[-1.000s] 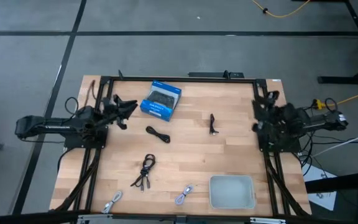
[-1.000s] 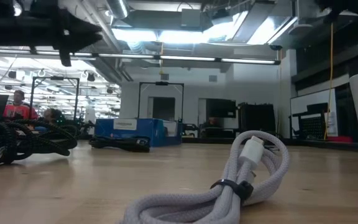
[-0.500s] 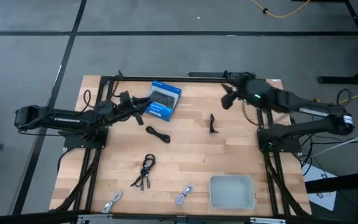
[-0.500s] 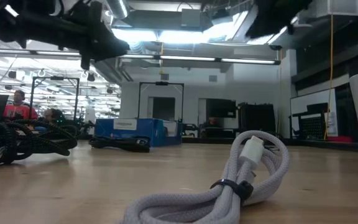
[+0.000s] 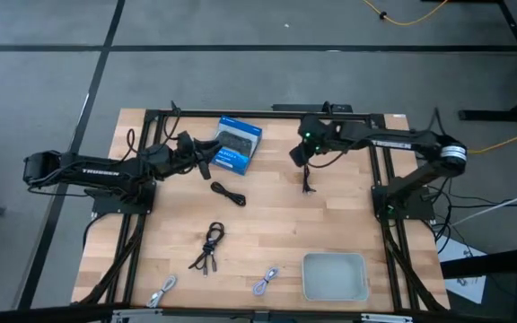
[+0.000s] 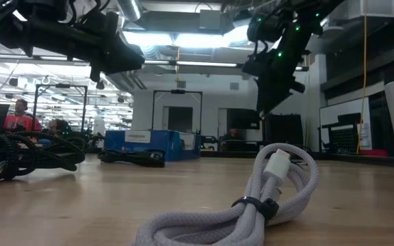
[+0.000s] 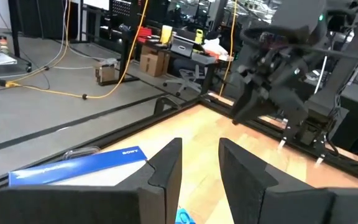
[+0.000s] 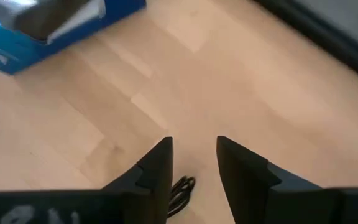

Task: Pick and place USB-C Cables
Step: Put the top right black charger cable into the white bin

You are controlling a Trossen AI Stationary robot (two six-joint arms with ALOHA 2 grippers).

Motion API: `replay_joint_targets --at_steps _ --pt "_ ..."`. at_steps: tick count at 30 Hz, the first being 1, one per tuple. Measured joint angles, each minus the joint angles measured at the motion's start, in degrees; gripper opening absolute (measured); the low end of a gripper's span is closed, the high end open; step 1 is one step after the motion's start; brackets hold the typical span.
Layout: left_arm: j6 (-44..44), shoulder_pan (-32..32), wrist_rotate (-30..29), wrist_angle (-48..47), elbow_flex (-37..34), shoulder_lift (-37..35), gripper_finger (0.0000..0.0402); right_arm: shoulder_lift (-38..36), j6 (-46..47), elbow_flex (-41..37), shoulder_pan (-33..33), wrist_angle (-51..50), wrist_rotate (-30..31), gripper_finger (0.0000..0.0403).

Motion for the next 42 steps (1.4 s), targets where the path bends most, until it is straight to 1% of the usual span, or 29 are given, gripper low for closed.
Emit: replay_joint_targets --at_steps 6,9,16,18,22,25,30,34,36,40,42 --pt "2.4 0.0 0.0 -0.1 0.0 0.0 0.0098 2.7 5.4 0.0 3.0 0.1 0.0 0.0129" --pt "2.4 0.0 0.0 -0.1 0.0 0.0 0.0098 3.9 5.4 0.0 4.3 0.2 1.0 0.0129" --pt "2.0 0.0 0.0 -0.1 0.0 0.0 0.0098 6.1 3.6 0.0 5.6 -0.7 0.8 0.0129" --pt "1.9 0.0 0.0 -0.1 0.0 0.0 0.0098 6.3 0.8 0.0 5.6 -2.3 -0.6 0.0129" --pt "0.5 -0.1 0.0 -0.1 0.0 0.0 0.0098 6.0 -4.8 -0.1 4.4 -6.7 -6.3 0.0129" --pt "0.5 -0.1 0.0 -0.1 0.0 0.0 0.0098 5.5 -4.9 -0.1 3.0 -9.6 -9.6 0.0129" --pt "0.5 -0.1 0.0 -0.1 0.0 0.0 0.0098 5.4 -1.1 -0.1 2.2 -10.6 -11.1 0.0129" --pt "0.4 -0.1 0.0 -0.1 0.0 0.0 0.0098 5.4 5.0 -0.1 2.0 -9.6 -11.0 0.0129" --pt "0.4 -0.1 0.0 -0.1 0.0 0.0 0.0098 5.4 8.2 -0.1 2.0 -9.3 -9.5 0.0129" --pt "0.3 -0.1 0.0 -0.1 0.0 0.0 0.0098 5.6 15.8 -0.4 2.0 -8.4 -4.0 0.0129" --pt "0.3 -0.1 0.0 -0.1 0.0 0.0 0.0098 5.6 18.1 -1.5 2.0 -6.7 -3.6 0.0129"
